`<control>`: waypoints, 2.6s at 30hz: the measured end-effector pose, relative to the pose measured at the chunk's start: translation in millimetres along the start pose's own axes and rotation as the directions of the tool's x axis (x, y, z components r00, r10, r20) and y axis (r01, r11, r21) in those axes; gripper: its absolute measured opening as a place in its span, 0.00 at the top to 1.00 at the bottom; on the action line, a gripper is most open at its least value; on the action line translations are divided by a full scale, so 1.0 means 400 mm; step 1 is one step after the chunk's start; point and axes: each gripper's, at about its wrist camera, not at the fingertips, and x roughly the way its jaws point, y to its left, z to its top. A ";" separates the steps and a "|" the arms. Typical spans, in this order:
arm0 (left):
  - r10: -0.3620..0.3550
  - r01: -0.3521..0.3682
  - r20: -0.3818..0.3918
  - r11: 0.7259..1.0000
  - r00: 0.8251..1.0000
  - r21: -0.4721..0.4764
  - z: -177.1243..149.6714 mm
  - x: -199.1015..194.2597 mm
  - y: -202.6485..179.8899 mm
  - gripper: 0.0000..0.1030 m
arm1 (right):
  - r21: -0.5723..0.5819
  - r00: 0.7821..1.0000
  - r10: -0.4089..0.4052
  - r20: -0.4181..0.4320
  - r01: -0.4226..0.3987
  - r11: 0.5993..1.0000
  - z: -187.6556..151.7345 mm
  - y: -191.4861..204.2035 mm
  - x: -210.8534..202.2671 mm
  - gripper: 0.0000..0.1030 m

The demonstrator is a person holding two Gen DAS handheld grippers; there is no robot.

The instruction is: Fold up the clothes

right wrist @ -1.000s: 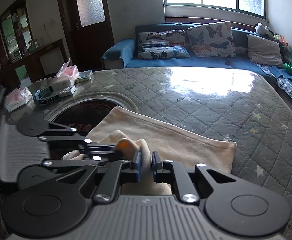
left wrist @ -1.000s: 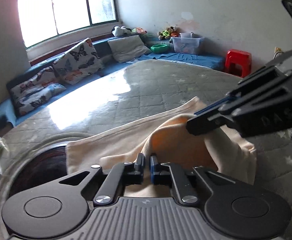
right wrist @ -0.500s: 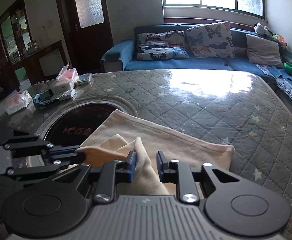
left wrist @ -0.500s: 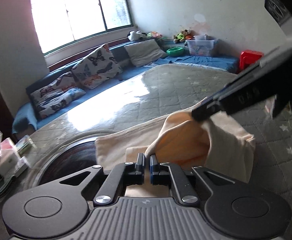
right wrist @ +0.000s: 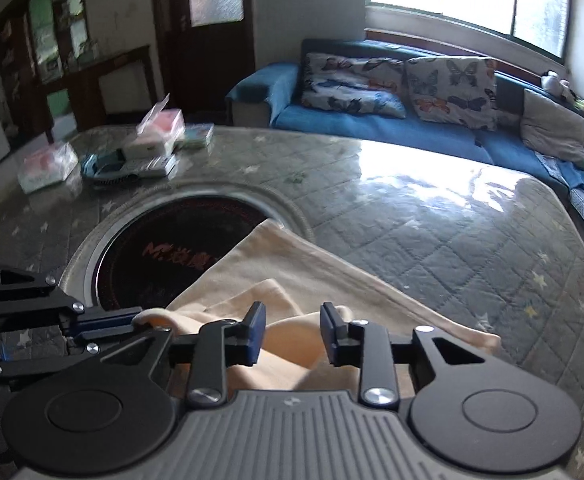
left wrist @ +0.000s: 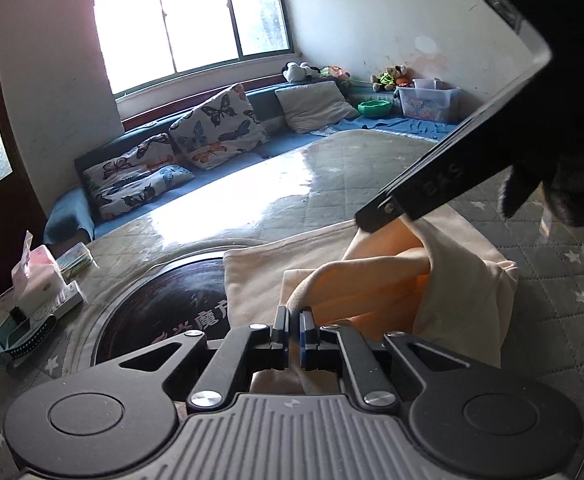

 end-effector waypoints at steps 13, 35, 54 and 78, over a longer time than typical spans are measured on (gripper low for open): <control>-0.012 0.012 0.010 1.000 1.000 0.012 -0.042 -0.028 0.016 0.95 | -0.016 0.998 0.000 -0.069 -0.001 1.000 -0.010 -0.017 0.054 0.70; 0.196 -0.231 -0.156 0.938 0.968 -0.257 -0.213 -0.178 0.247 0.95 | -0.005 0.987 -0.107 -0.116 0.107 0.994 -0.047 -0.072 0.168 0.89; 0.219 -0.270 -0.211 0.927 0.953 -0.259 -0.248 -0.197 0.273 0.97 | -0.064 0.919 -0.362 -0.154 0.357 0.932 -0.124 -0.183 0.023 0.94; 0.112 -0.146 -0.156 0.963 0.981 -0.226 -0.018 -0.004 0.229 0.56 | 0.073 0.963 -0.257 -0.077 0.262 0.962 -0.088 -0.213 0.021 0.67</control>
